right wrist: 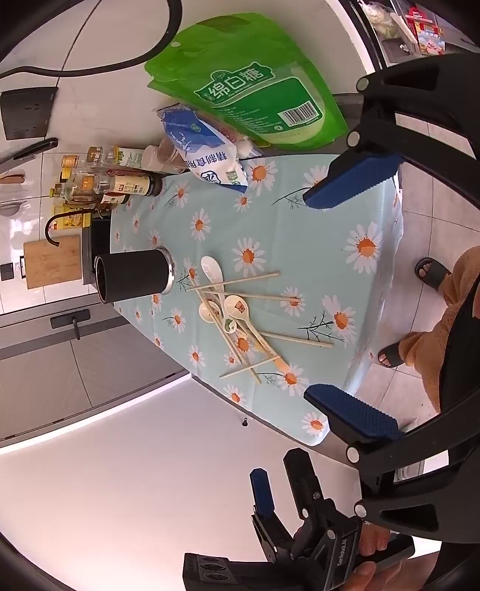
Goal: Organize utensils
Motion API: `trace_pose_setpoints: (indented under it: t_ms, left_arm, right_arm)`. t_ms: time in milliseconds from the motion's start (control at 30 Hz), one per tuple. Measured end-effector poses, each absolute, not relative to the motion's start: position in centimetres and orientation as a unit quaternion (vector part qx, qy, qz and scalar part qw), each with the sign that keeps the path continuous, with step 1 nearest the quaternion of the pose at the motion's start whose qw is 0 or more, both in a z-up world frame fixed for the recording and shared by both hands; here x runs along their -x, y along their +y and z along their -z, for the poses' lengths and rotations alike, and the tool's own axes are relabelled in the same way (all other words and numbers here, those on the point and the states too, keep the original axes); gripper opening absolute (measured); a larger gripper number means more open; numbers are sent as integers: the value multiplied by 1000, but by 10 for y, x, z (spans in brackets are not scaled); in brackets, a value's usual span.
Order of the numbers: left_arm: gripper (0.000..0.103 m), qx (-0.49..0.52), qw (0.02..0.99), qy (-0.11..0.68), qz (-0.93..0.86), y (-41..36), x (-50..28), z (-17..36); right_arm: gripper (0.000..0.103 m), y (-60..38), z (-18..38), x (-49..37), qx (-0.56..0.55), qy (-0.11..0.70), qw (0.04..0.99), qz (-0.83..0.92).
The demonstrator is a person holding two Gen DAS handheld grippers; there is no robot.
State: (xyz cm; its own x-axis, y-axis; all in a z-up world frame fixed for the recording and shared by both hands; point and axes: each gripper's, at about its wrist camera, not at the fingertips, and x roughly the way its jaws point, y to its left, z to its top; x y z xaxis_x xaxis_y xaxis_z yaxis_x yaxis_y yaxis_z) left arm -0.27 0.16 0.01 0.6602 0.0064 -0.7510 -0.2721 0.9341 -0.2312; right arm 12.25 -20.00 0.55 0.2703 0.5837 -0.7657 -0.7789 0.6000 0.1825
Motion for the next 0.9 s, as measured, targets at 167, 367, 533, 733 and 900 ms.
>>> trace_pose_setpoints:
  t_ms: [167,367,533,733,900]
  left_arm:
    - [97,143,895,415,-84,-6,3,5]
    - [97,146,894,415,-88,-6,3,-2]
    - [97,142,892,421,-86,-11,5,0]
    - [97,147,892,419,-86,-10,6,-1]
    - [97,148,893,416,-88,-9,10,-1]
  right_arm:
    - [95,-201,-5,-121,118,423,789,-430]
    - [95,-202,-6,-121,116,422,788,-434]
    - [96,-199,-7,-112,119,416,790,-435]
    - [96,-200,-10,-111,120,414,789,-438]
    - [96,-197,-11,-108,126,413,787,-440]
